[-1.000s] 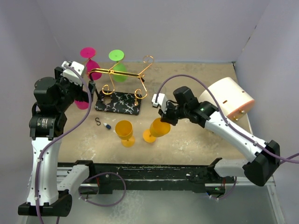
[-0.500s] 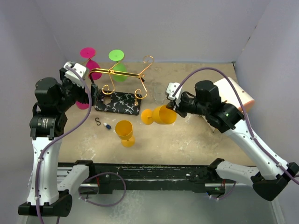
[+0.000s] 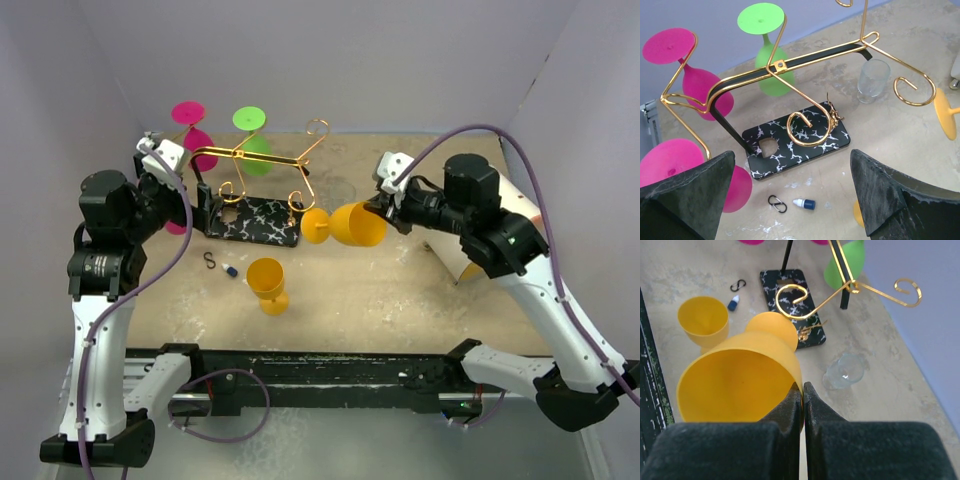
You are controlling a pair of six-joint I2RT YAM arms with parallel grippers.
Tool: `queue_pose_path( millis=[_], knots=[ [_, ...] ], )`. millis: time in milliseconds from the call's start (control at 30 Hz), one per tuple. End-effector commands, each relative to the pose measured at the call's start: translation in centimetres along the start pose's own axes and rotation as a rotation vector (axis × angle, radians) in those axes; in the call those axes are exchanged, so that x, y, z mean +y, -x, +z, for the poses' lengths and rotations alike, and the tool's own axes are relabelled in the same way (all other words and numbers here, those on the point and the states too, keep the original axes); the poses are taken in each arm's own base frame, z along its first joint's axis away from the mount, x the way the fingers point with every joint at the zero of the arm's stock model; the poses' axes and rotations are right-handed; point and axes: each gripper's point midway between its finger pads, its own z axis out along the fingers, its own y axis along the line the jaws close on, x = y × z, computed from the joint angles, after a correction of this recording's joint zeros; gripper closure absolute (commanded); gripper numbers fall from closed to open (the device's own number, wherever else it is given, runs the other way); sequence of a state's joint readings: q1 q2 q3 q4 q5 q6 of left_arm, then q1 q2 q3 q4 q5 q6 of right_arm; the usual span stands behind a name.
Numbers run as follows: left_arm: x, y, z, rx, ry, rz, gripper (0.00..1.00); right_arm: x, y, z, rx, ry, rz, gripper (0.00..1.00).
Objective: Place the wine glass upside down on the wine glass rack
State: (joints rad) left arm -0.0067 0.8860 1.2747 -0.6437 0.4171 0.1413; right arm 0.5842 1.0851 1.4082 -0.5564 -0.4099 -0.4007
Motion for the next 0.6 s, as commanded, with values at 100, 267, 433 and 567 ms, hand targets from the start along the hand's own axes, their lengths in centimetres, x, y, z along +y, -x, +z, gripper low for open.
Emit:
queue_pose_path(
  millis=[100, 267, 433, 567],
  knots=[
    [-0.9, 1.4, -0.2, -0.073, -0.031, -0.068, 0.01, -1.7, 6.8, -2.7, -0.174, -0.070, -0.068, 1.00],
    [-1.4, 2.1, -0.2, -0.082, -0.056, -0.101, 0.01, -1.9, 9.9, -3.2, -0.248, -0.045, -0.090, 1.00],
    [-2.9, 3.3, -0.5, -0.096, -0.139, -0.147, 0.01, -1.7, 11.5, -3.3, -0.286, -0.013, -0.086, 1.00],
    [-4.6, 4.9, -0.5, -0.117, -0.242, -0.246, 0.00, -3.0, 12.9, -3.3, -0.304, -0.058, -0.059, 1.00]
  ],
)
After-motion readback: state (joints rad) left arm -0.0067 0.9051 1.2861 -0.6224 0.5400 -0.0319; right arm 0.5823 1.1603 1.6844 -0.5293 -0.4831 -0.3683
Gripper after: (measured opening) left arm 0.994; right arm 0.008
